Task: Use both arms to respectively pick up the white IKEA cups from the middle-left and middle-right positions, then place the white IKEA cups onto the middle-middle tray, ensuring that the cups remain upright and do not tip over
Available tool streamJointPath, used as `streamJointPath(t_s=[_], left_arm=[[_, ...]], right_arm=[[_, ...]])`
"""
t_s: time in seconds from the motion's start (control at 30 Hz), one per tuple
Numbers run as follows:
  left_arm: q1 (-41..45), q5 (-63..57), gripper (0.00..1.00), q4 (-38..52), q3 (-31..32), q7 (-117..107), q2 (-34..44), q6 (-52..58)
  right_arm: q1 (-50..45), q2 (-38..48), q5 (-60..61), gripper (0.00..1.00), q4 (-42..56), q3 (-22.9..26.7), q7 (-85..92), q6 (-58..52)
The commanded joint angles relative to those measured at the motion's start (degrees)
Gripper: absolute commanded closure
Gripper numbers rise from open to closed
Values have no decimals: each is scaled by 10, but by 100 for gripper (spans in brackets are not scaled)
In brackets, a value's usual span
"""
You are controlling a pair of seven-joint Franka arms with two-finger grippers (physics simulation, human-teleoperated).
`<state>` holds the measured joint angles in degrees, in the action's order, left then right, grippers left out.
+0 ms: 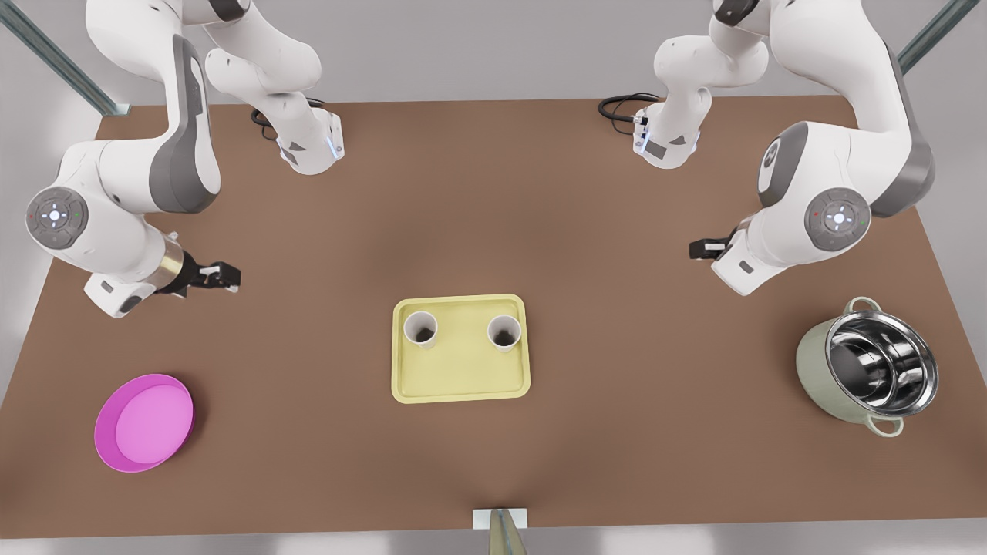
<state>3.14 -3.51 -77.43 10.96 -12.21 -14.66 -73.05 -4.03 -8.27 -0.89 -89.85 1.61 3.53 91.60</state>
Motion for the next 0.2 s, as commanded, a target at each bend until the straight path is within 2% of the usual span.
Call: streamJointPath(t_s=[0.0, 0.17], left_arm=[[0, 0, 0, 0, 0, 25, 0, 5], [2, -2, 0, 1, 1, 24, 1, 16]], right_arm=[[0, 2, -1, 0, 0, 0, 75, -19], [1, 6, -2, 0, 3, 6, 84, -19]])
